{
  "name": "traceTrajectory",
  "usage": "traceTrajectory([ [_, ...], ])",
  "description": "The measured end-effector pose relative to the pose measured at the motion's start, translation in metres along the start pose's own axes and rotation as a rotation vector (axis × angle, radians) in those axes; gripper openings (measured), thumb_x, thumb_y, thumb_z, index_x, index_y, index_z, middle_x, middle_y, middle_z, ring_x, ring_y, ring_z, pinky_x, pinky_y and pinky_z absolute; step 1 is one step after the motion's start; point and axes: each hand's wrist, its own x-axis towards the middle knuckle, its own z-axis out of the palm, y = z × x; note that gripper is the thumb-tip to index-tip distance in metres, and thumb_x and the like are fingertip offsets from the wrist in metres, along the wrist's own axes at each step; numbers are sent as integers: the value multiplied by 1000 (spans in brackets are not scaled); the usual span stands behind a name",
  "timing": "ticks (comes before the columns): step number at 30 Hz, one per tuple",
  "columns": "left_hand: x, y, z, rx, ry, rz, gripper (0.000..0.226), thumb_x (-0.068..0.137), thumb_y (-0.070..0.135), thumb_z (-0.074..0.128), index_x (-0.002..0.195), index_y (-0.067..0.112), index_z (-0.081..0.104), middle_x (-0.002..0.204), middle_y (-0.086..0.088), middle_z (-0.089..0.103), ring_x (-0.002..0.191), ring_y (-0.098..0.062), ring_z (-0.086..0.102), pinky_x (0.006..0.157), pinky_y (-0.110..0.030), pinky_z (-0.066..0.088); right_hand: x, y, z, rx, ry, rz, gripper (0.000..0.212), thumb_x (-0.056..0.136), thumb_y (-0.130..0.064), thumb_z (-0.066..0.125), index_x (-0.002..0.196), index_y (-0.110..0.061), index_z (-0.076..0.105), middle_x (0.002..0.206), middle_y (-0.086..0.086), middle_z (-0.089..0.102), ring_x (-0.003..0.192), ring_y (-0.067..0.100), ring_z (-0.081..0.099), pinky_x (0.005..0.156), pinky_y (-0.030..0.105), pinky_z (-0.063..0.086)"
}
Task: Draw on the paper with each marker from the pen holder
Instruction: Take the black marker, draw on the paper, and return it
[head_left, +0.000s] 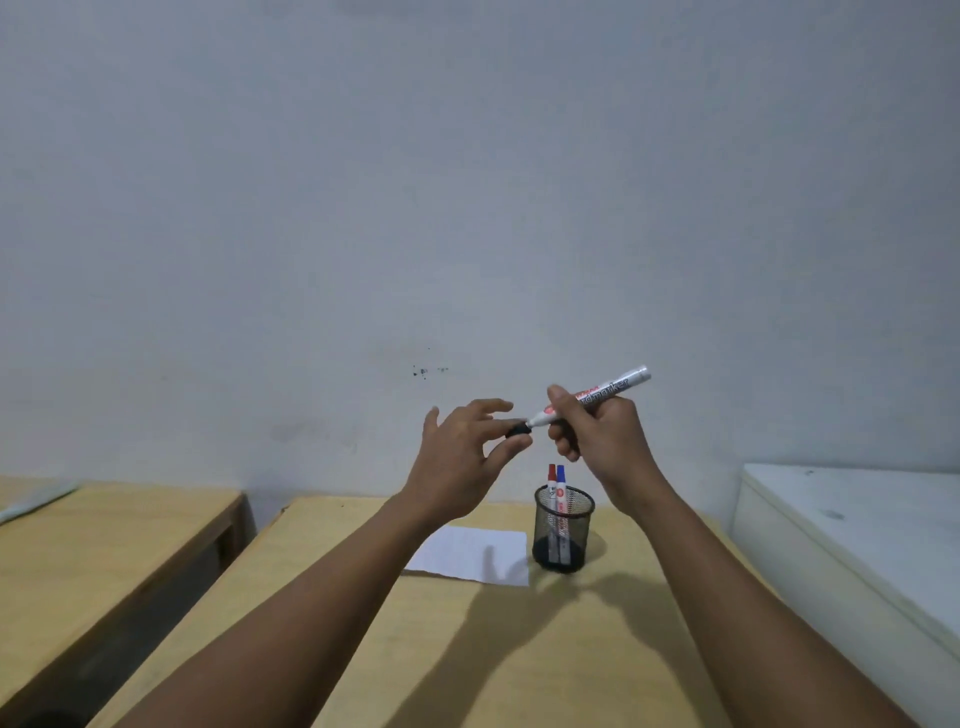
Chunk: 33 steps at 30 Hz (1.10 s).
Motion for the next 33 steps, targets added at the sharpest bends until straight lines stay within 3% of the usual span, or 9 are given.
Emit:
traceTrajectory([
  [4,8,24,-2,-7,19,83,26,95,47,52,110,35,71,136,13,56,120,-10,52,113,-60,17,-7,-12,-15,-30,-16,-2,33,98,-30,66,83,-3,77,63,6,63,53,13,53,51,22,45],
  [12,6,35,10,370,209,262,11,86,33,70,86,22,74,122,4,63,114,-25,56,105,-76,22,-9,-6,-18,30,43,160,38,95,-40,68,87,-3,74,59,0,55,54,14,46,53,24,42],
  [14,9,36,8,274,200,218,12,86,36,69,87,25,75,125,6,60,117,-23,54,108,-73,18,-8,-3,-19,21,119,227,47,88,-50,72,99,-5,74,75,4,62,63,15,52,60,26,44],
  [16,16,39,5,129,167,137,17,88,42,66,90,29,76,127,10,57,118,-17,52,110,-68,16,-3,6,-18,-16,290,268,79,73,-63,80,128,-10,61,110,6,60,93,20,58,80,33,49],
  [18,24,42,5,8,124,73,23,86,50,64,93,32,76,127,14,55,116,-10,50,110,-65,19,-2,14,-19,-131,441,243,103,65,-65,84,146,-21,40,140,5,43,126,25,48,102,47,45],
  [20,33,42,11,-48,92,37,26,85,56,62,92,34,76,127,16,55,116,-7,49,106,-64,26,-3,20,-21,-257,454,119,75,71,-61,82,133,-32,51,140,-1,44,130,22,47,109,58,39],
  [23,43,39,26,-58,62,-22,28,84,56,63,90,32,75,128,16,56,118,-8,50,104,-62,30,0,30,-27,-309,291,-50,7,89,-44,72,92,-45,66,114,-15,66,106,13,62,106,59,42],
  [28,65,31,55,-172,93,-120,30,83,53,67,91,26,77,123,12,59,112,-9,53,101,-57,40,11,49,-39,-499,126,-131,11,91,-31,72,96,-41,71,95,-22,72,91,2,63,99,55,48],
  [33,84,22,85,-241,51,-167,39,79,72,55,83,36,71,118,12,62,101,-6,56,96,-56,44,33,71,-48,-490,132,-134,18,87,-18,79,100,-23,68,86,-15,70,78,-3,65,76,23,49],
])
